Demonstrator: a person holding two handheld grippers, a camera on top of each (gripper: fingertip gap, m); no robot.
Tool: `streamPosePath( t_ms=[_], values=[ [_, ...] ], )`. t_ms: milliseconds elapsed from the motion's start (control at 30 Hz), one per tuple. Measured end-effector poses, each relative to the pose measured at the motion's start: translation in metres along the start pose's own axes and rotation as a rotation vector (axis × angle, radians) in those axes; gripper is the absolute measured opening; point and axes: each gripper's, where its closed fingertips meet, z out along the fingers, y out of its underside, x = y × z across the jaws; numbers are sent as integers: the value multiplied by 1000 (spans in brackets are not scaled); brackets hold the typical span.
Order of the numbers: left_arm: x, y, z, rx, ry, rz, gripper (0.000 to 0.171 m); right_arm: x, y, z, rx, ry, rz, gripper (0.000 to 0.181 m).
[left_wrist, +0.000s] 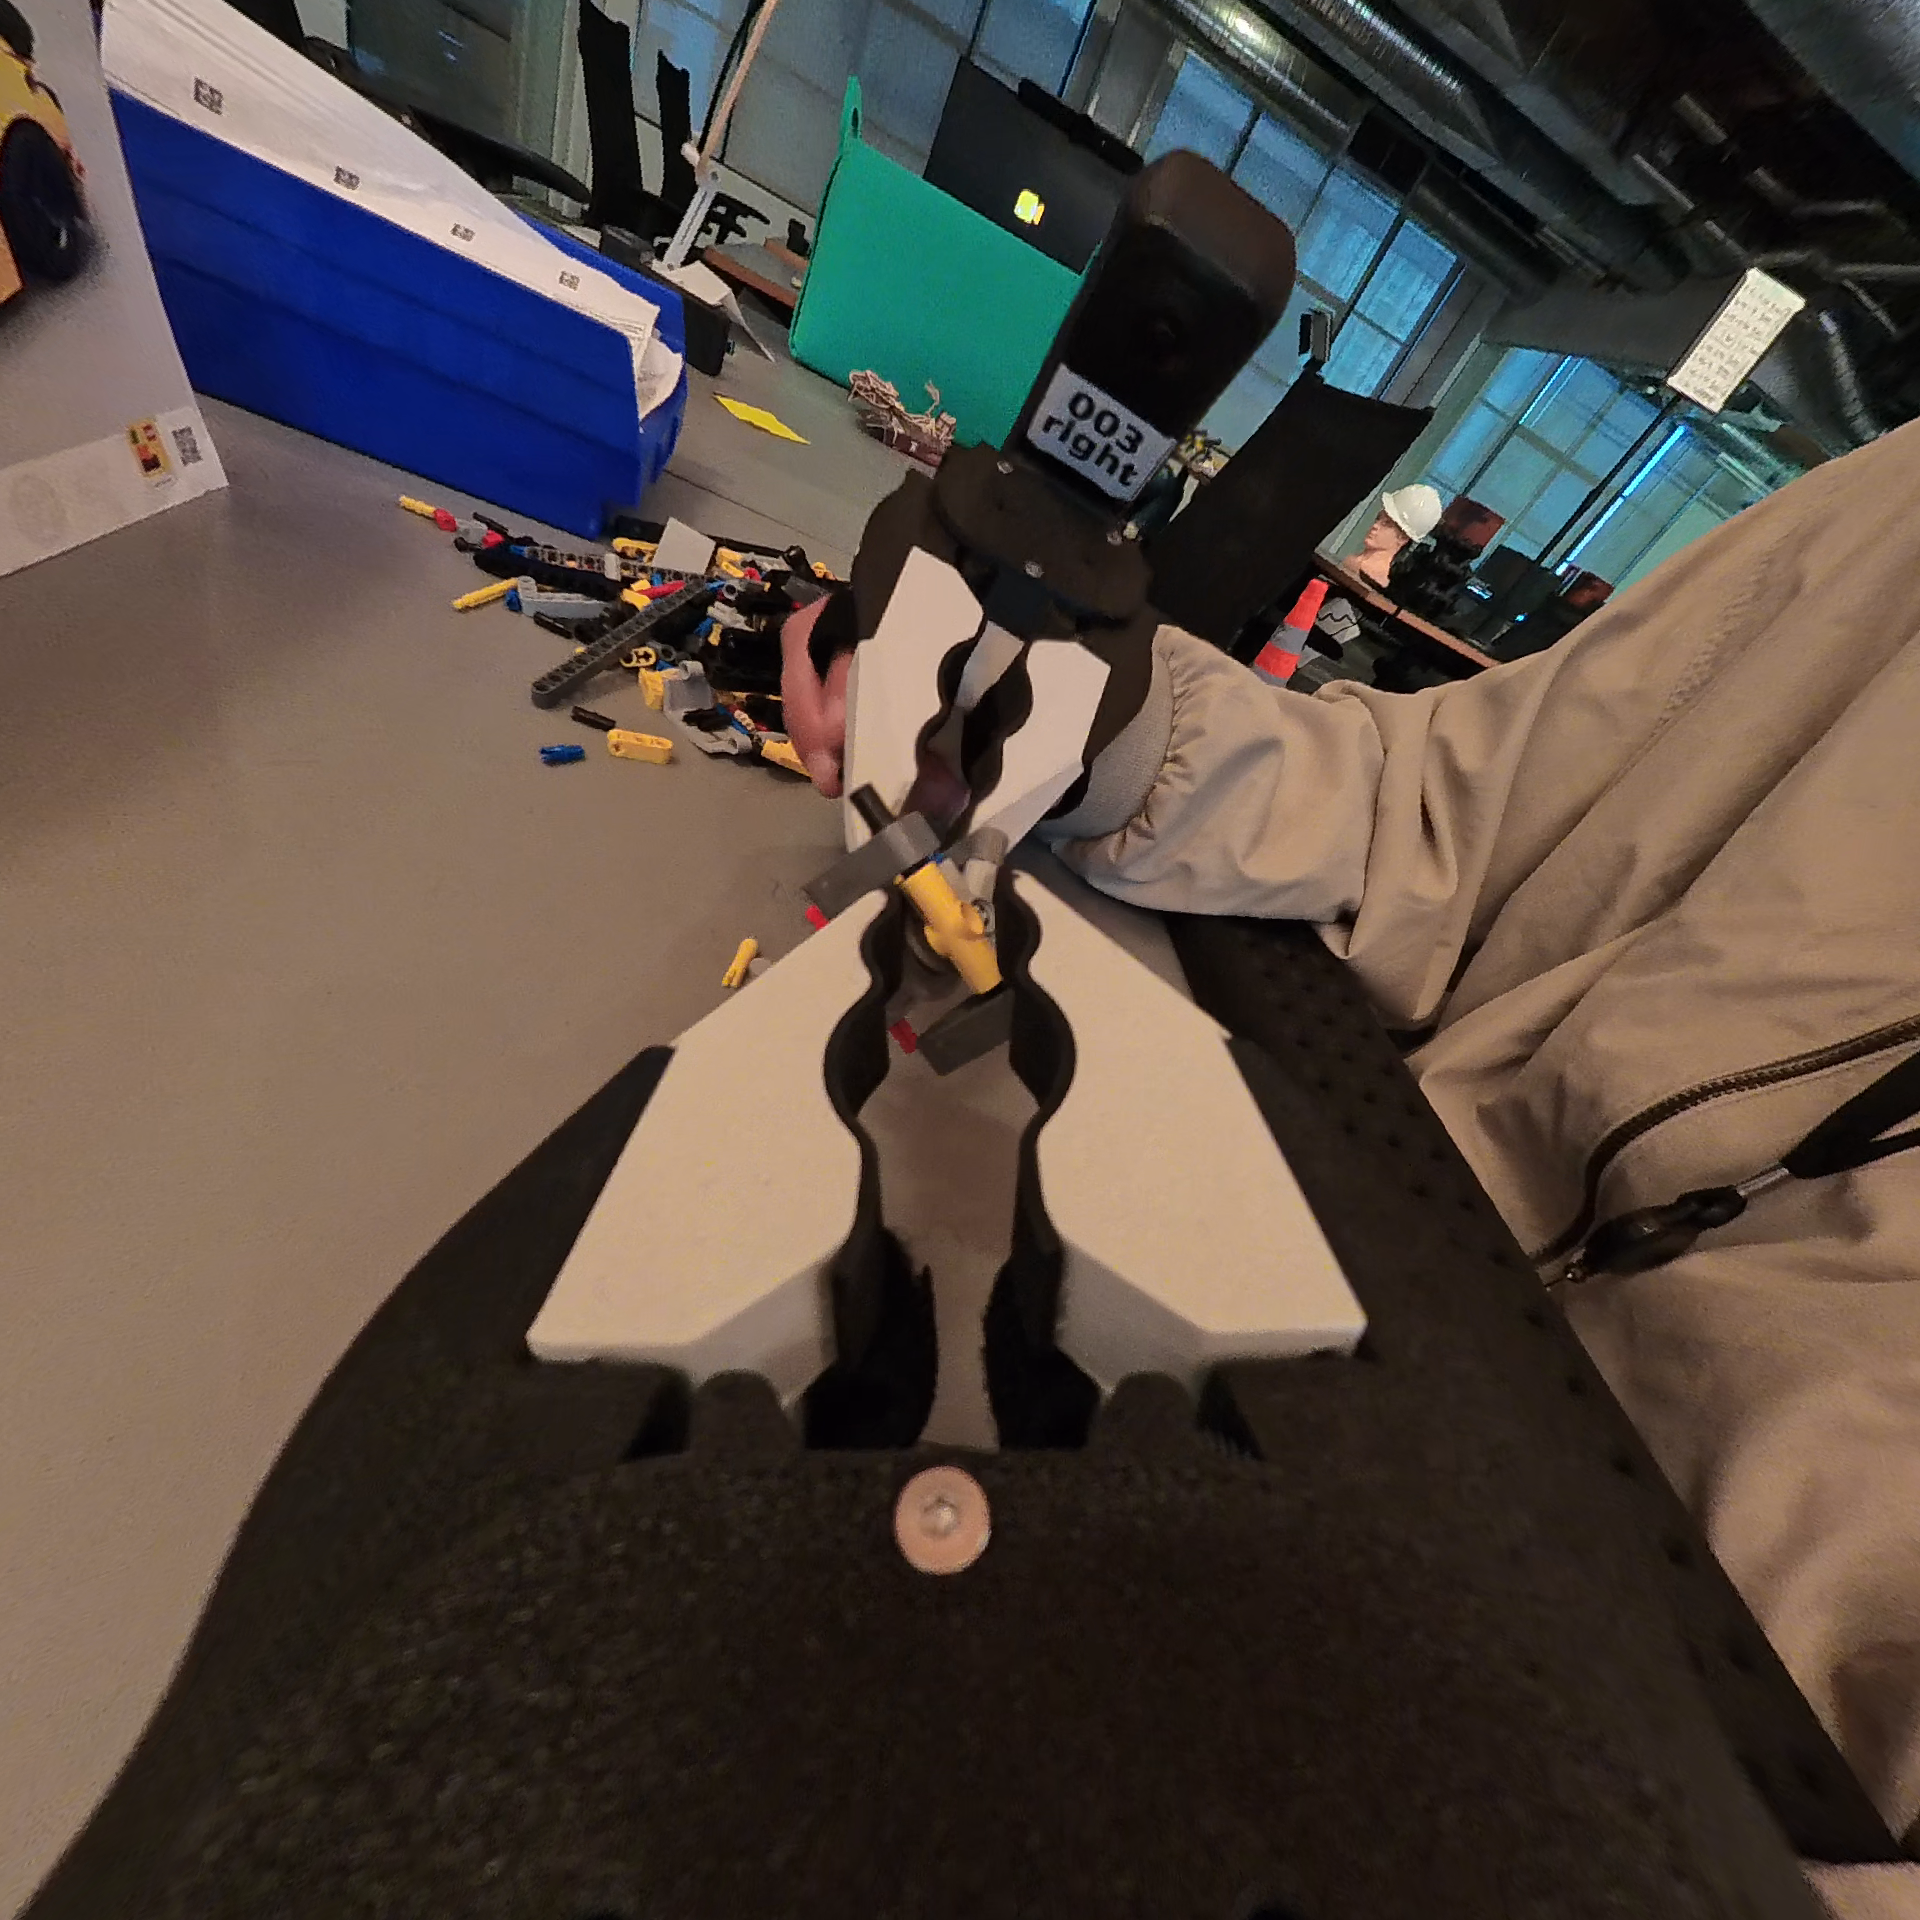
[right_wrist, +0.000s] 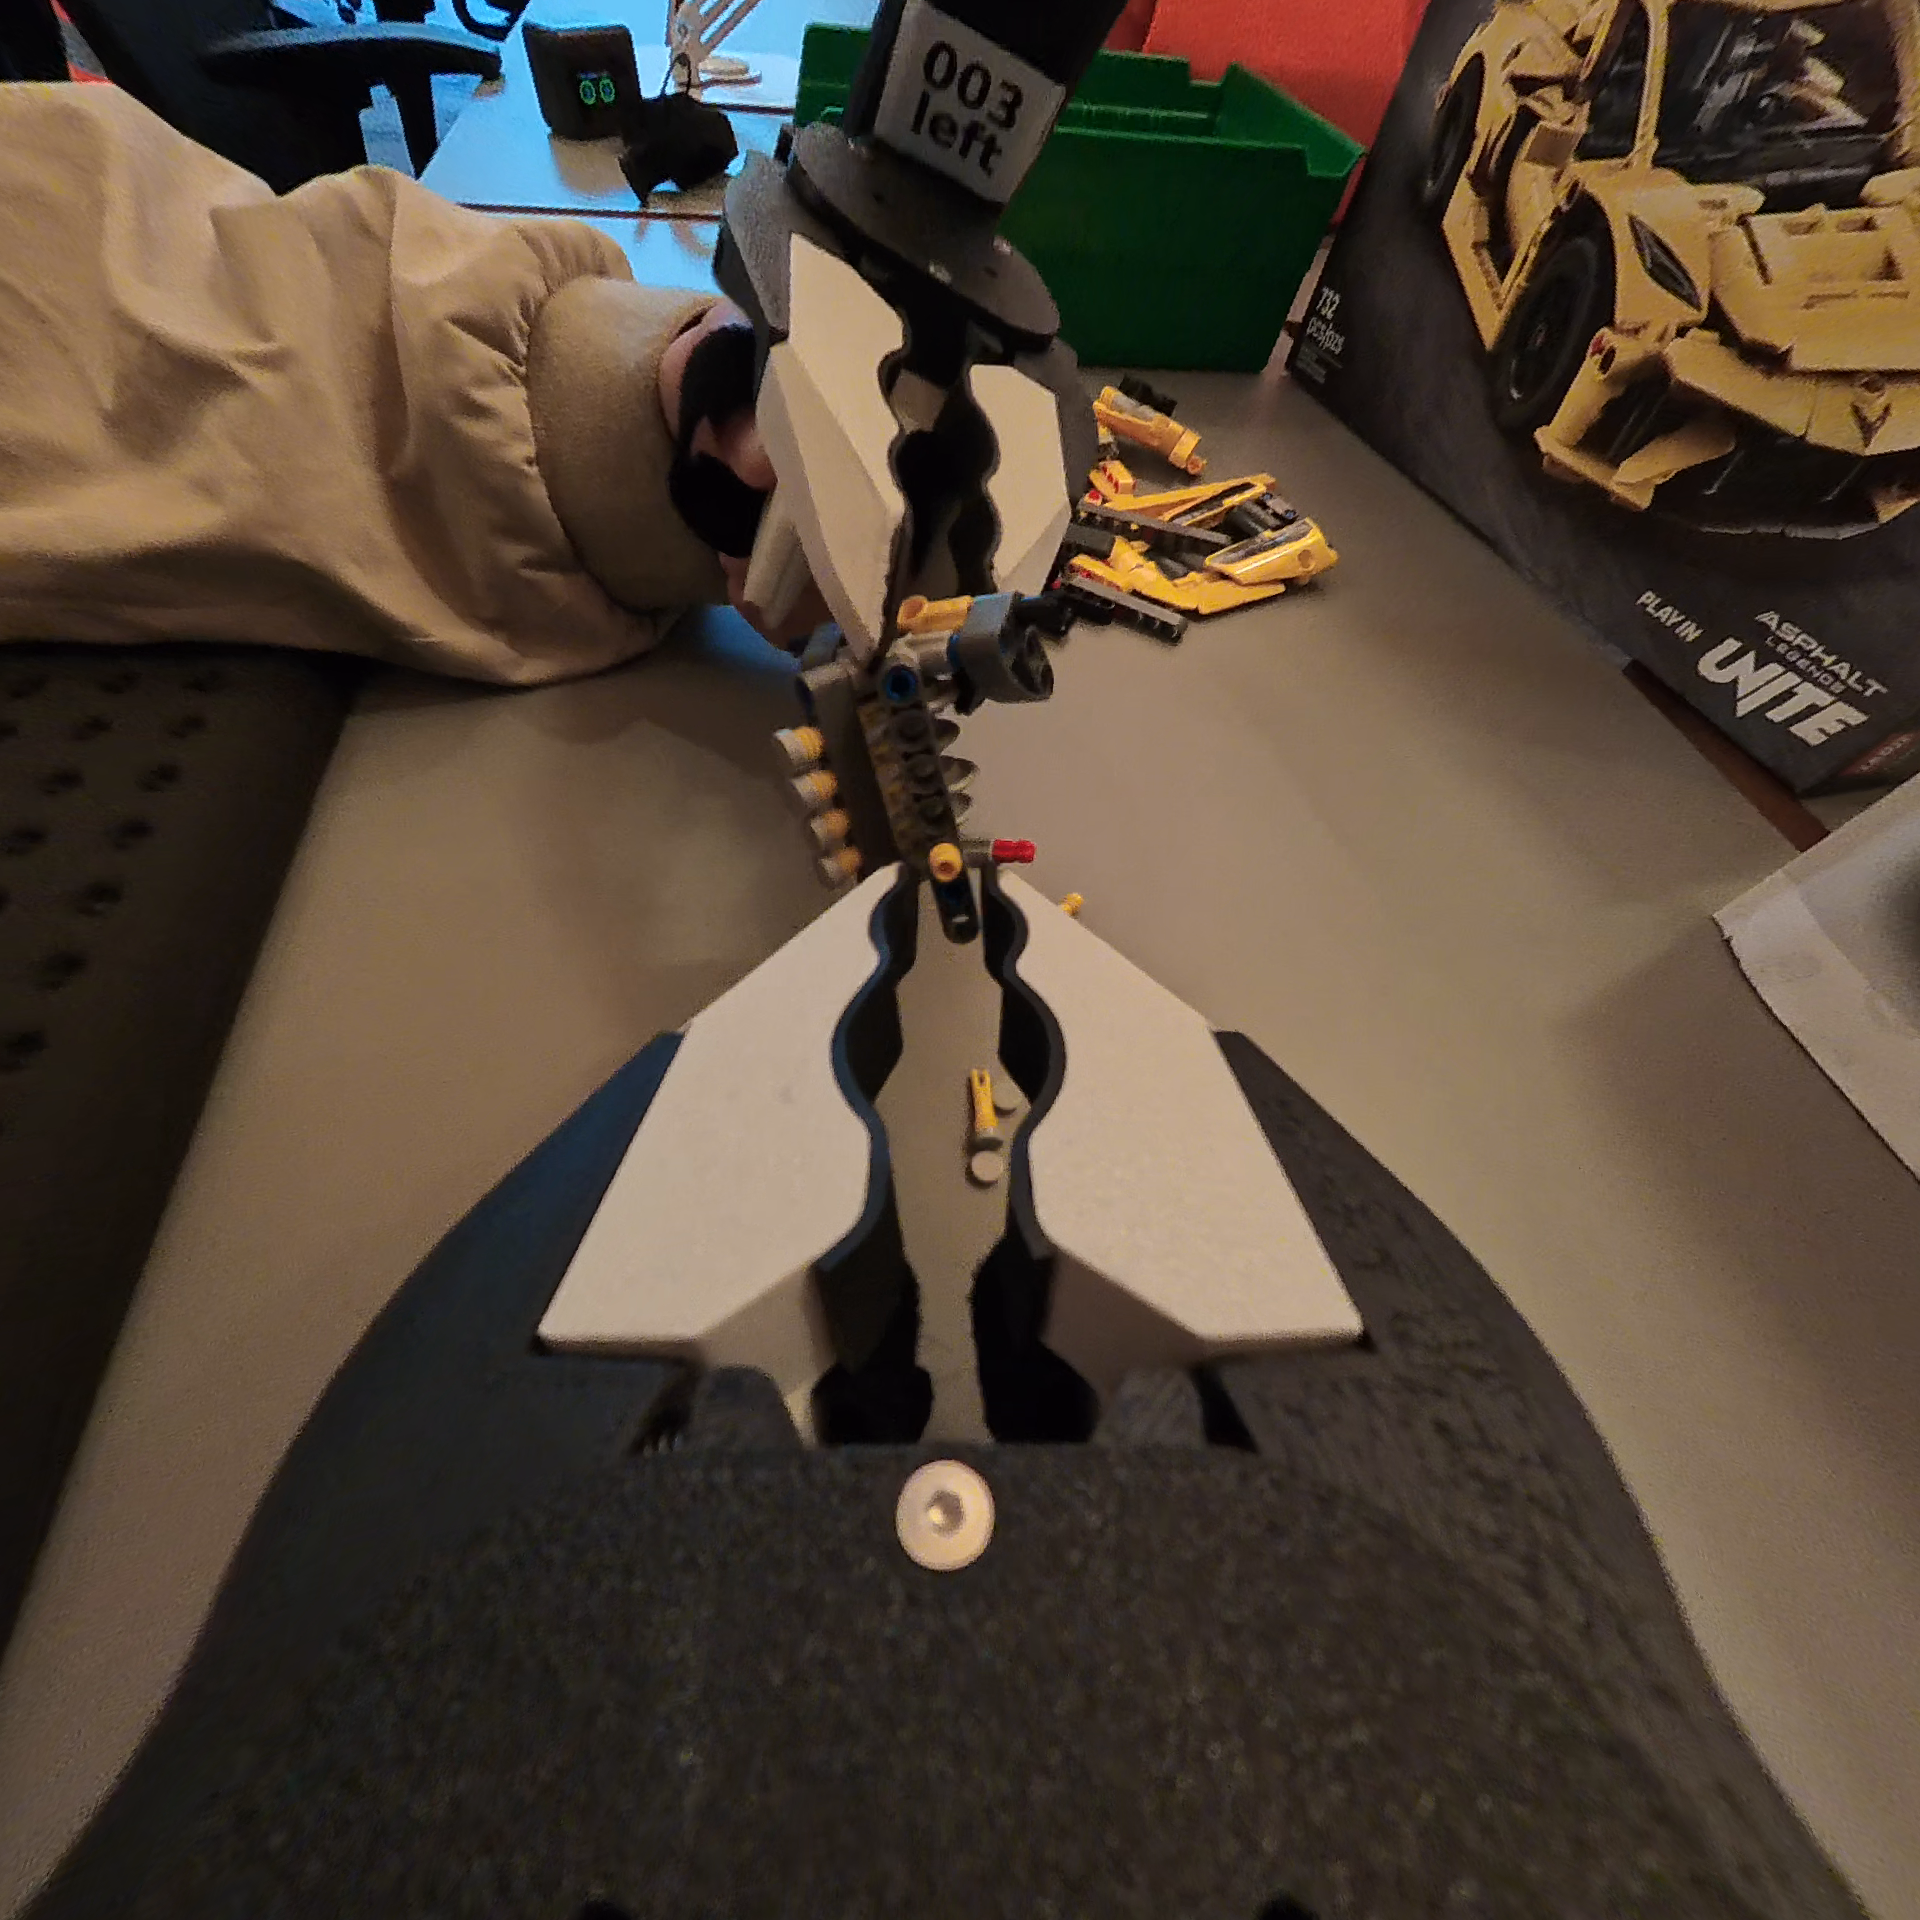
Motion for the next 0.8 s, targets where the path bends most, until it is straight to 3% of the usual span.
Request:
streamPosePath(
  t_ms=[500, 567, 700, 800],
  values=[
    [-4, 10, -2, -84, -51, 59, 17, 3, -9, -10, 11, -38, 35, 3],
    [-7, 11, -3, -86, -74, 75, 7, 8, -11, -17, 25, -23, 41, 2],
    [-7, 18, 2, -132, -83, 75, 7, 8, -12, -20, 31, -43, 93, 2],
    [-19, 31, 12, -225, -208, 149, 7, 21, 6, -14, -89, 85, -7, 2]
  ],
)
